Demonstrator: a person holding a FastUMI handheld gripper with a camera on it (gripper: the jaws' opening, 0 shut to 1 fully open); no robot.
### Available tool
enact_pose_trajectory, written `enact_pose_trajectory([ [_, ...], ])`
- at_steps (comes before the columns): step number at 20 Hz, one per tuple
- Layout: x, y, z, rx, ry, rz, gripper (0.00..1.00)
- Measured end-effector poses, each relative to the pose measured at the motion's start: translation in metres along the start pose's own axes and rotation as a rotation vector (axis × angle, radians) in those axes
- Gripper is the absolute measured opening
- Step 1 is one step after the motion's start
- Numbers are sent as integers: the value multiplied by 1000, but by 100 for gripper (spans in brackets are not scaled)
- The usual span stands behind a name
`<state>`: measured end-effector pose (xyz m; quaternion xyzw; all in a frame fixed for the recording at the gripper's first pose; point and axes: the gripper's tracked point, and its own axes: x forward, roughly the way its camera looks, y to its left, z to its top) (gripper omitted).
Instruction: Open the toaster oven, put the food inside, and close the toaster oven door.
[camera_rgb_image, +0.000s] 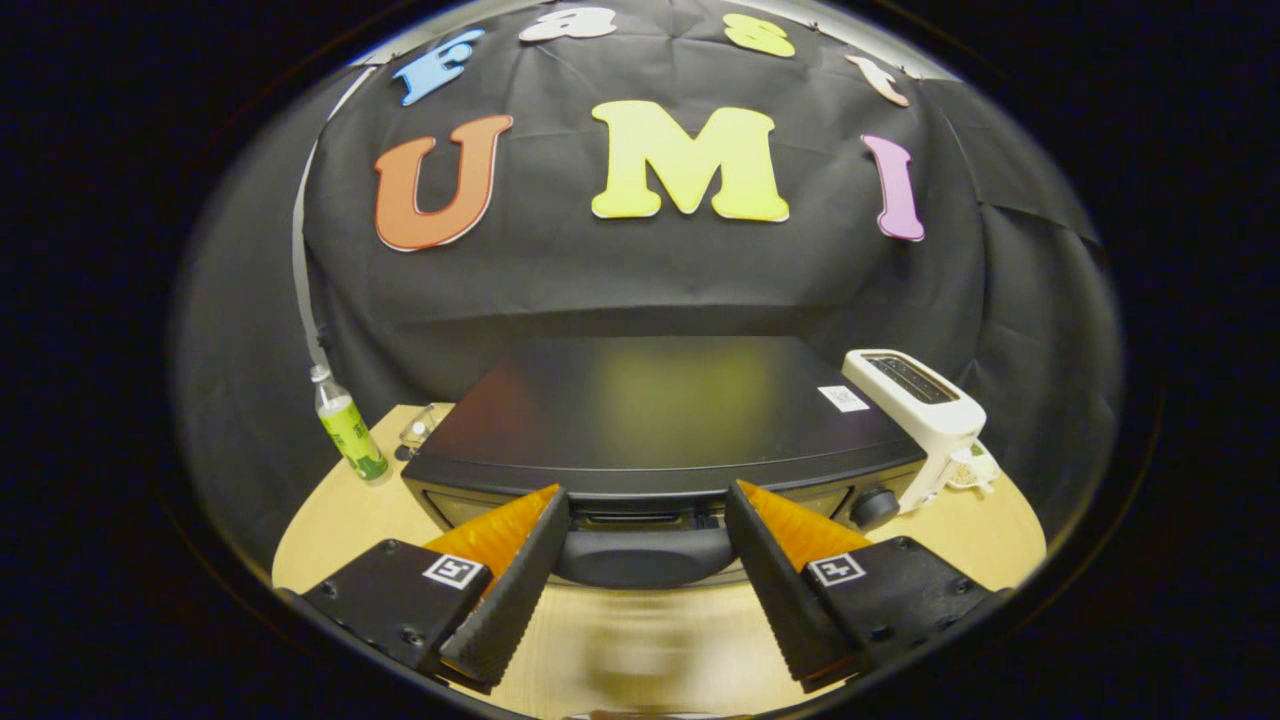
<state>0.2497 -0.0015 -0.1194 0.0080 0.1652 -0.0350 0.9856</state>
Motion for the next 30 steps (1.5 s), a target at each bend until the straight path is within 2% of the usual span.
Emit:
enact_pose_trajectory([
  [5, 2, 1, 2, 3, -84, -2, 100],
  [10, -15, 0, -11, 12, -78, 7, 100],
  [20, -54, -1, -61, 54, 8, 34, 100],
  [30, -72, -3, -122, -31, 98, 2, 100],
])
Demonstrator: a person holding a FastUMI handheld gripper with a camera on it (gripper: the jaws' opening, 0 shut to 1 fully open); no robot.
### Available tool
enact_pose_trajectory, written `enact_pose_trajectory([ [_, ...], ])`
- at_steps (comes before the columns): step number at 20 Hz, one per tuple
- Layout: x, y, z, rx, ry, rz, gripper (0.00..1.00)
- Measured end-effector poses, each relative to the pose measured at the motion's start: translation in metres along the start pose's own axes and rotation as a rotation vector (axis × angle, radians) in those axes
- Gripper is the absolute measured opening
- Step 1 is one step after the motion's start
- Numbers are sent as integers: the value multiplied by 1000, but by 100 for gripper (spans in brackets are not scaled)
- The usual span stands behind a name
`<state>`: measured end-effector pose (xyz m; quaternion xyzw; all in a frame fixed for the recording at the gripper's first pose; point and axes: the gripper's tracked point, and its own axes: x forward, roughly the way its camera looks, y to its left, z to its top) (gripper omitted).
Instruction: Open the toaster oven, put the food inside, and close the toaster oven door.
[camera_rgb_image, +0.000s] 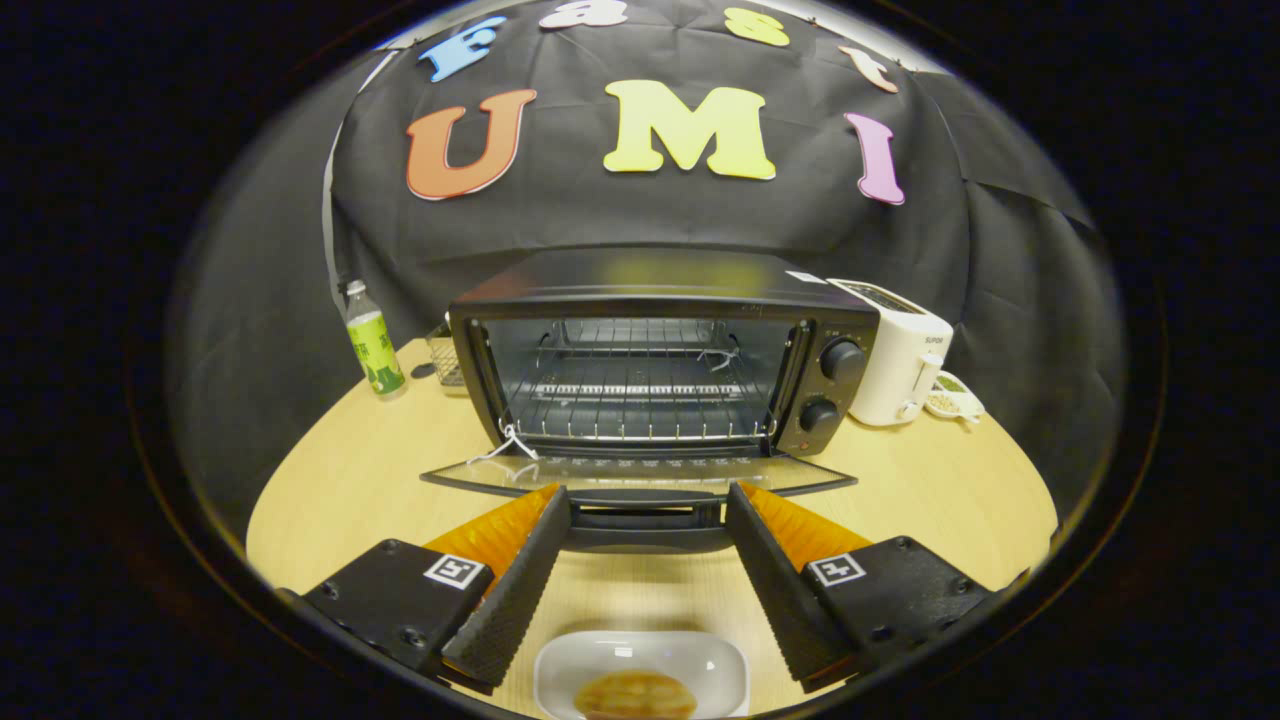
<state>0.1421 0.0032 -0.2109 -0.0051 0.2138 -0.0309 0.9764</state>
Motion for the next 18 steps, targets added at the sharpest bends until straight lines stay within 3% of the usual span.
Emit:
enact_pose_trajectory([
  [18, -2, 11, -71, -56, 179, -14, 100],
])
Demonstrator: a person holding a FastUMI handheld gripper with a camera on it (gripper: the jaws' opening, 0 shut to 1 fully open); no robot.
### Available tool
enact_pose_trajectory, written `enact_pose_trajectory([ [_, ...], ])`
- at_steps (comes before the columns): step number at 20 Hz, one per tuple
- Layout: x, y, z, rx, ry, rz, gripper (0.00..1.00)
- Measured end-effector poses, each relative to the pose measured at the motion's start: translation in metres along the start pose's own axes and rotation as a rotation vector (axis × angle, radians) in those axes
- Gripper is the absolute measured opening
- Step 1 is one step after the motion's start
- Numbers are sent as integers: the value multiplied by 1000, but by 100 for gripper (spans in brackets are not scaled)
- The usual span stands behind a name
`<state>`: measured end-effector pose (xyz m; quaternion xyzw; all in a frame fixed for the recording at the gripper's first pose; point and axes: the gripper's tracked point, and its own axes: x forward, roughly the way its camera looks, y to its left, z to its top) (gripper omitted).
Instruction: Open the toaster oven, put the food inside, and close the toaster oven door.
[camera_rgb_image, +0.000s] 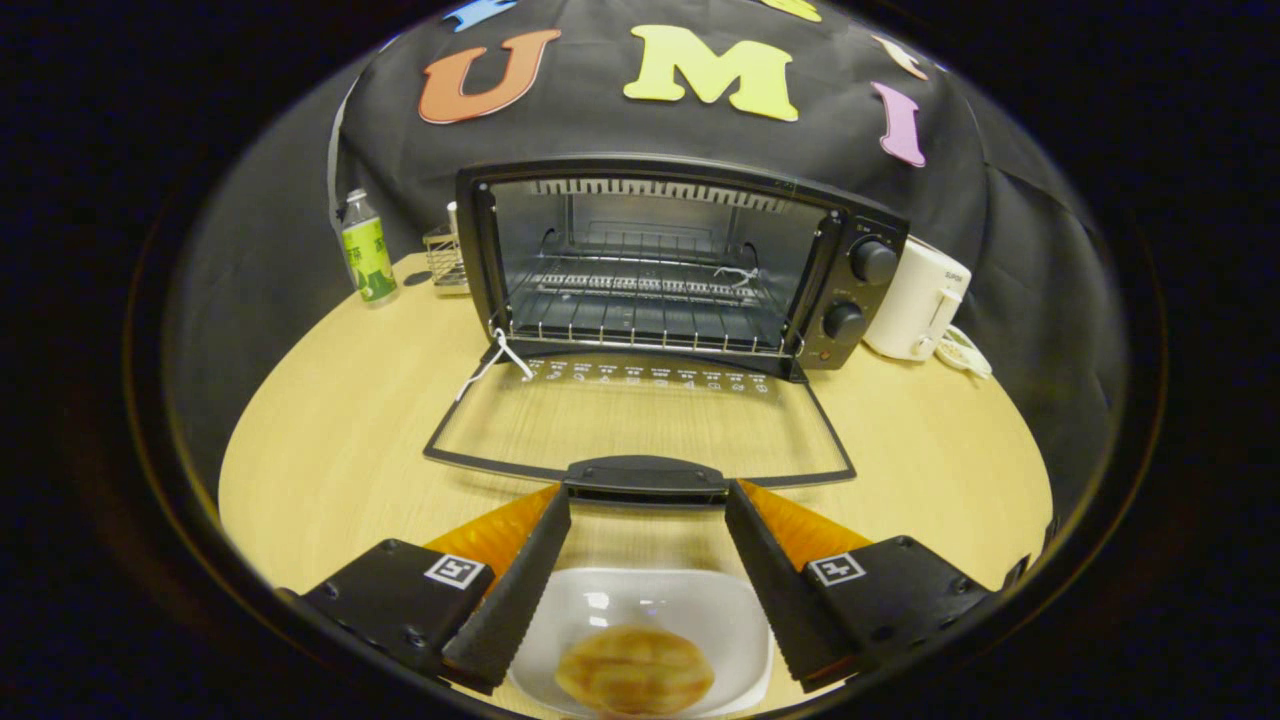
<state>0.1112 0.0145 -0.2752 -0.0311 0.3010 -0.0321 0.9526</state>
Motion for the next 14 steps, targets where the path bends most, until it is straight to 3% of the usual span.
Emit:
enact_pose_trajectory([
  [7, -57, 12, -6, 16, -87, 36, 100],
  [14, -99, 2, -38, 27, -152, 11, 100],
])
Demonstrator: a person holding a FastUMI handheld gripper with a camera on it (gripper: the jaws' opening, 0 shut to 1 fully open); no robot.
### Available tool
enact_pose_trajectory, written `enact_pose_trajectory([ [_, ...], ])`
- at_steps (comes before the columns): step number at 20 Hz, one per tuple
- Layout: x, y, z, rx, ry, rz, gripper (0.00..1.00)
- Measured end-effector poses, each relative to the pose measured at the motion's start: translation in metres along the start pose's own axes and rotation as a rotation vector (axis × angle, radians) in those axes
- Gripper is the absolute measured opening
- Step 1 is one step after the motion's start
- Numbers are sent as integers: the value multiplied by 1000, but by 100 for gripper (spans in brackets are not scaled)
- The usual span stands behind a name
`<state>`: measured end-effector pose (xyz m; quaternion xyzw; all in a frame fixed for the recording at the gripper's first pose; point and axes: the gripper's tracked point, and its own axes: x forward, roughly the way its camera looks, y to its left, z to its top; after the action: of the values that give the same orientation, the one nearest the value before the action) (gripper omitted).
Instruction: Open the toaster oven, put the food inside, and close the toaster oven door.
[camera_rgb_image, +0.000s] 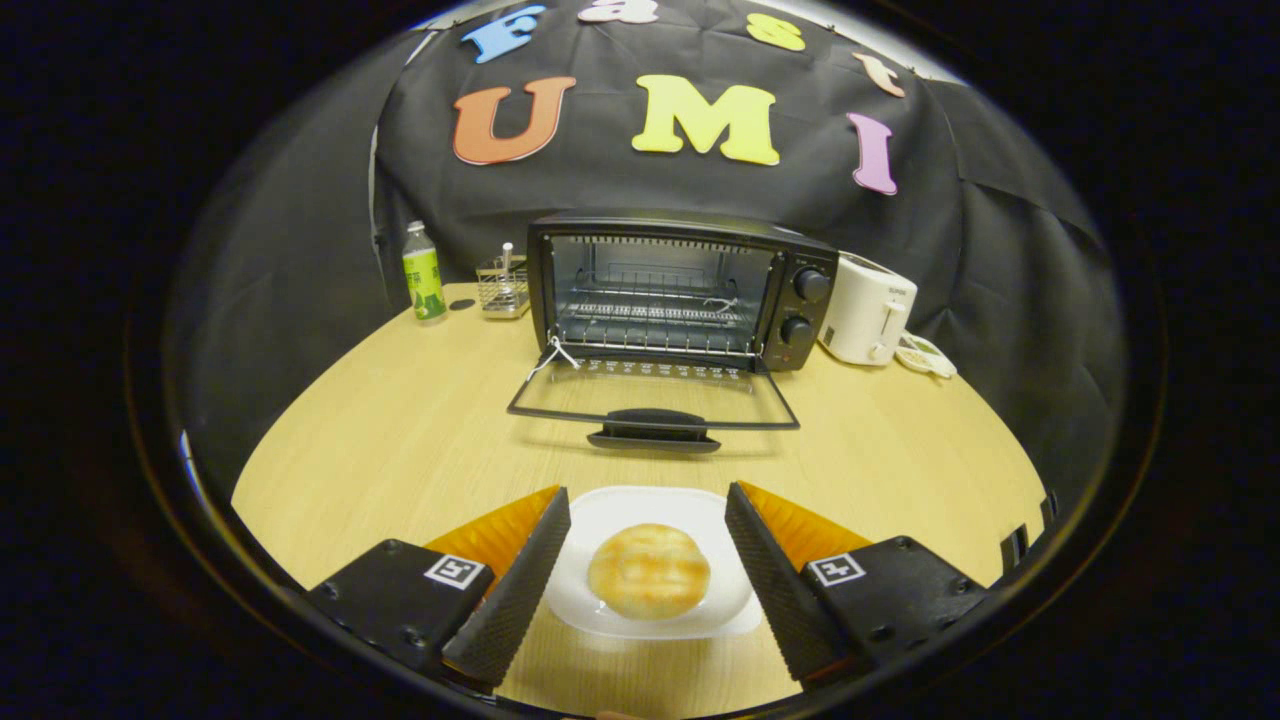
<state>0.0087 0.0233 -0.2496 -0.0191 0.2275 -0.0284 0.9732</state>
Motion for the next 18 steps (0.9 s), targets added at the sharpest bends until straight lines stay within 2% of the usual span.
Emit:
enact_pose_trajectory([
  [5, -10, -3, -12, -3, -59, 4, 100],
  [13, 0, 3, -38, 9, -117, 34, 100],
  [18, 14, -1, -58, 49, -88, 45, 100],
])
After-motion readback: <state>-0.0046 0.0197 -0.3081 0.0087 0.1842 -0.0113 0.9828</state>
